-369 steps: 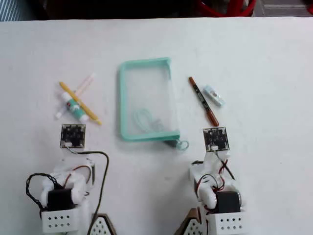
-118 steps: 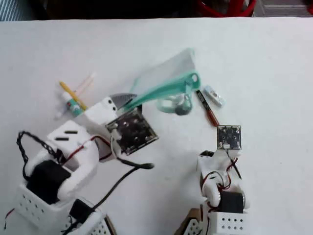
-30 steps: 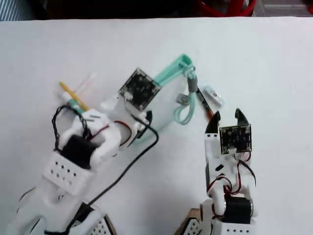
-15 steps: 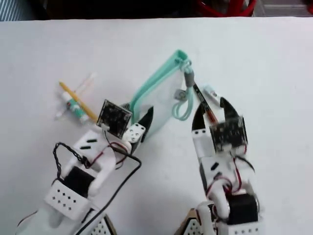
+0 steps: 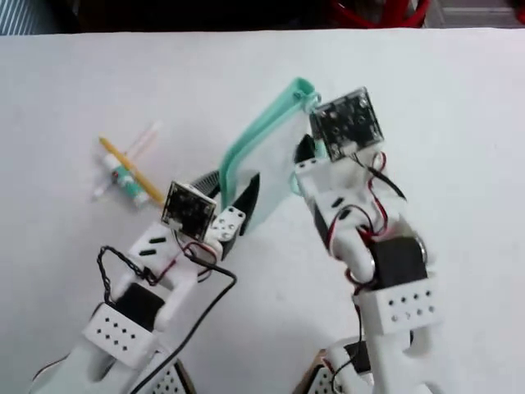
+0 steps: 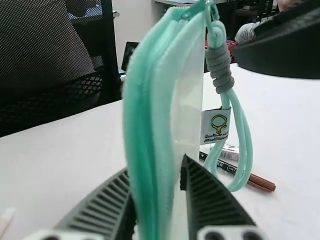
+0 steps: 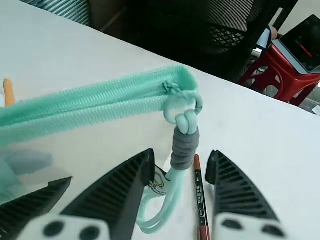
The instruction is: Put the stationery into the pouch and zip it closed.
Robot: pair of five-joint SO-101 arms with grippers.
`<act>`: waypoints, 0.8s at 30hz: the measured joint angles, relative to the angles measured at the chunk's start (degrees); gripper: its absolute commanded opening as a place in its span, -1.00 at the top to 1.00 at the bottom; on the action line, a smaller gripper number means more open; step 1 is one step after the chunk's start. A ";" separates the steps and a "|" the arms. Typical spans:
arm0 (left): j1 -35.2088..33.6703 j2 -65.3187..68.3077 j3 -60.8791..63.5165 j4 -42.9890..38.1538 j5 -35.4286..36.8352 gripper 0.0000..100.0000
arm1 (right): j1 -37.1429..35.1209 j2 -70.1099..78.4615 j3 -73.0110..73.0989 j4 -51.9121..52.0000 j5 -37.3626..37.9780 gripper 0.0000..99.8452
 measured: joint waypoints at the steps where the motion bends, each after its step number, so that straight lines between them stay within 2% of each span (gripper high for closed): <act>1: 0.00 0.00 0.44 -0.18 0.00 0.90 | -0.44 1.32 -0.70 0.00 0.00 0.64; 7: 0.00 -0.53 3.08 -3.96 0.09 0.92 | 0.18 7.30 -1.58 -3.52 0.00 0.64; 10: 0.00 -0.53 3.25 -4.31 0.09 0.92 | 2.29 7.56 -1.58 -5.89 0.00 0.64; 14: 0.00 -0.53 3.25 -4.31 0.09 0.93 | 1.67 7.82 -1.58 -6.42 0.09 0.64; 16: 0.00 -0.53 3.25 -4.31 -1.49 0.96 | 0.53 7.74 -1.49 -6.42 2.99 0.64; 19: 0.09 -0.53 3.25 -4.31 -4.22 0.95 | -3.08 7.74 -0.70 -6.59 11.16 0.64; 24: 0.09 -0.53 3.25 -4.31 -4.66 0.95 | -4.22 8.09 2.81 -10.55 13.36 0.64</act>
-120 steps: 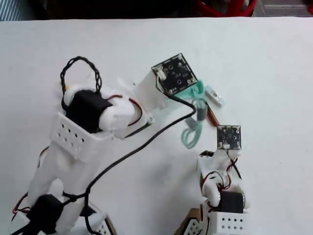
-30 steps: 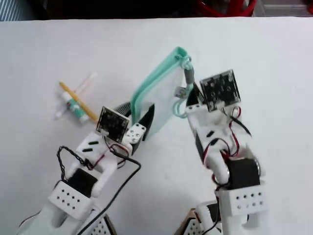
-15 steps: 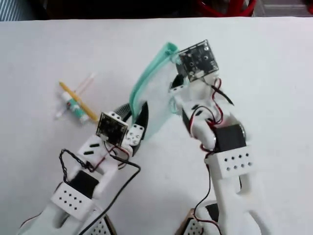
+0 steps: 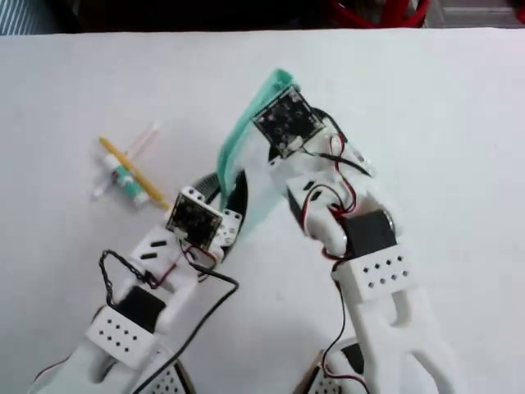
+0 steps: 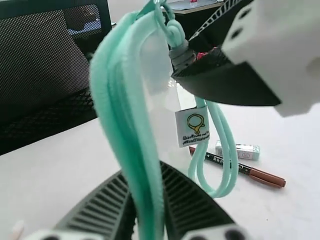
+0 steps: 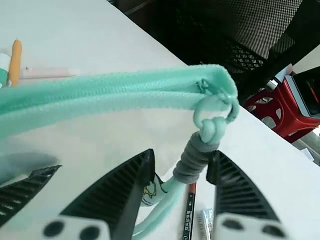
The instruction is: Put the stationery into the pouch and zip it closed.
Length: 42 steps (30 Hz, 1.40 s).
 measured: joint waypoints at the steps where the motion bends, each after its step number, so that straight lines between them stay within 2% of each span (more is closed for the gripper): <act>1: 0.00 0.00 0.00 0.00 0.00 0.95 | 0.35 0.00 0.79 -1.23 -0.62 0.64; 7: 0.00 0.00 0.00 0.00 0.00 0.95 | 3.16 0.44 6.68 -11.34 -2.81 0.64; 17: 0.00 0.00 0.09 0.53 -0.26 0.95 | 5.01 0.97 7.12 -17.85 -2.99 0.66; 19: 0.00 0.00 0.09 0.53 -0.26 0.95 | 5.10 0.97 7.12 -18.73 -2.99 0.72; 22: 0.00 0.00 0.09 0.53 -0.26 0.95 | 5.01 1.14 7.12 -19.34 -1.23 0.96; 24: 0.00 0.00 0.09 0.53 -0.26 0.95 | 5.10 1.14 7.12 -19.78 2.11 0.94; 27: 0.00 0.00 0.09 0.53 -0.26 0.95 | 5.10 1.14 7.12 -19.78 5.36 0.93; 33: 0.00 0.00 0.09 0.53 -0.53 0.95 | 5.19 1.05 7.12 -19.43 6.51 0.96; 42: 0.00 0.00 0.09 0.53 -0.53 0.95 | 4.48 -10.55 4.48 -7.38 6.51 0.96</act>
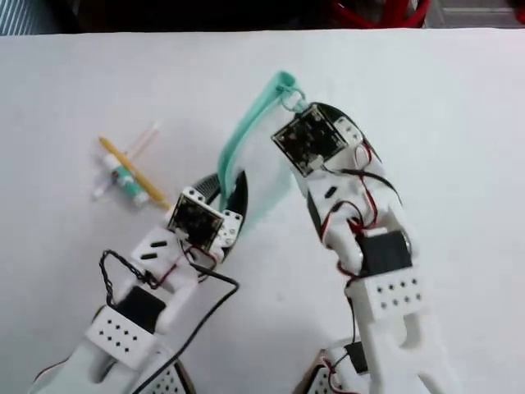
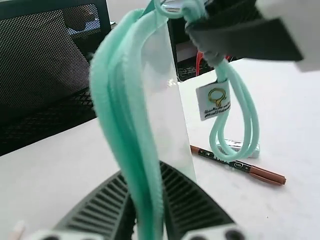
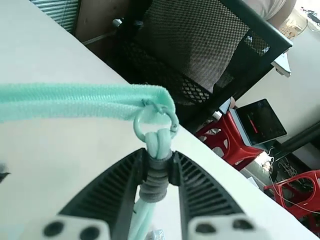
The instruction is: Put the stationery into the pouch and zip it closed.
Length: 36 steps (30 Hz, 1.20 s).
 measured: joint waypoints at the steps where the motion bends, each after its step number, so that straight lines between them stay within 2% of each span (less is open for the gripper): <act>1: 0.00 0.00 0.00 0.00 0.00 0.95 | -0.18 -0.88 -1.93 2.37 0.00 0.96; 6: 0.00 0.00 0.00 0.00 -0.18 0.95 | -1.85 0.53 -15.30 15.30 0.00 0.96; 13: -0.18 0.00 0.00 0.26 -3.08 0.95 | -9.23 12.04 -36.66 33.32 -1.05 0.96; 19: -0.26 0.00 0.09 0.35 -3.78 0.95 | -8.26 25.23 -53.01 44.66 -4.84 0.96; 22: -0.26 -0.70 -0.18 2.90 -4.22 0.95 | -7.74 29.71 -55.65 48.18 -5.27 0.96; 27: -0.26 -7.03 -2.64 14.15 -4.22 0.95 | -7.91 31.38 -57.23 52.57 -5.36 0.96; 33: -2.73 -10.02 -2.64 16.44 -4.22 0.95 | -15.56 32.18 -61.01 62.07 -4.92 0.96; 36: -2.90 -10.11 -2.64 17.67 -4.13 0.95 | -18.90 32.09 -61.45 63.21 -3.96 0.96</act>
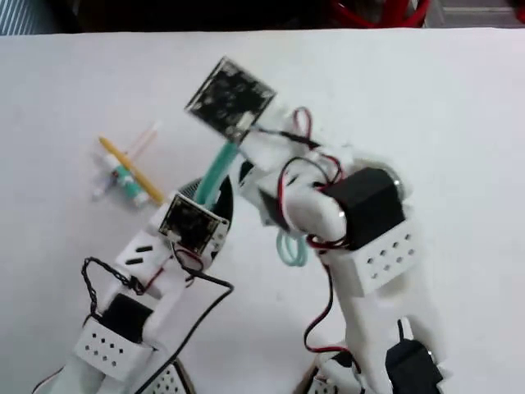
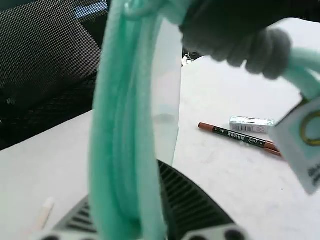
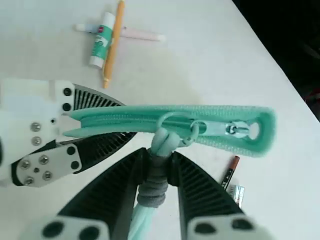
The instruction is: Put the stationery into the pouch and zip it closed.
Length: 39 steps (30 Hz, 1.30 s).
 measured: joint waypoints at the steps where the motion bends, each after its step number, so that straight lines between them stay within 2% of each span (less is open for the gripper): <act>1: 0.00 -0.18 0.00 0.70 0.09 0.95 | -0.44 0.09 0.00 0.18 0.00 0.96; 6: 0.00 -0.26 -4.92 6.59 0.09 0.95 | -3.43 -0.35 1.41 -0.18 0.44 0.96; 11: 0.00 -0.26 -5.71 7.38 0.09 0.95 | -8.18 -1.85 4.75 0.18 0.88 0.96; 19: -0.09 -0.18 -5.63 7.65 -0.09 0.95 | -8.70 -3.78 14.42 0.00 5.89 0.96; 28: -1.67 -0.26 -5.63 7.65 0.70 0.95 | -9.32 -11.78 18.46 0.00 6.59 0.96; 36: -2.11 -0.35 -5.98 7.65 2.11 0.95 | -19.43 -22.59 29.27 0.00 6.68 0.96; 39: -2.02 -0.53 -5.98 7.65 2.11 0.95 | -20.48 -24.00 29.71 0.00 6.68 0.96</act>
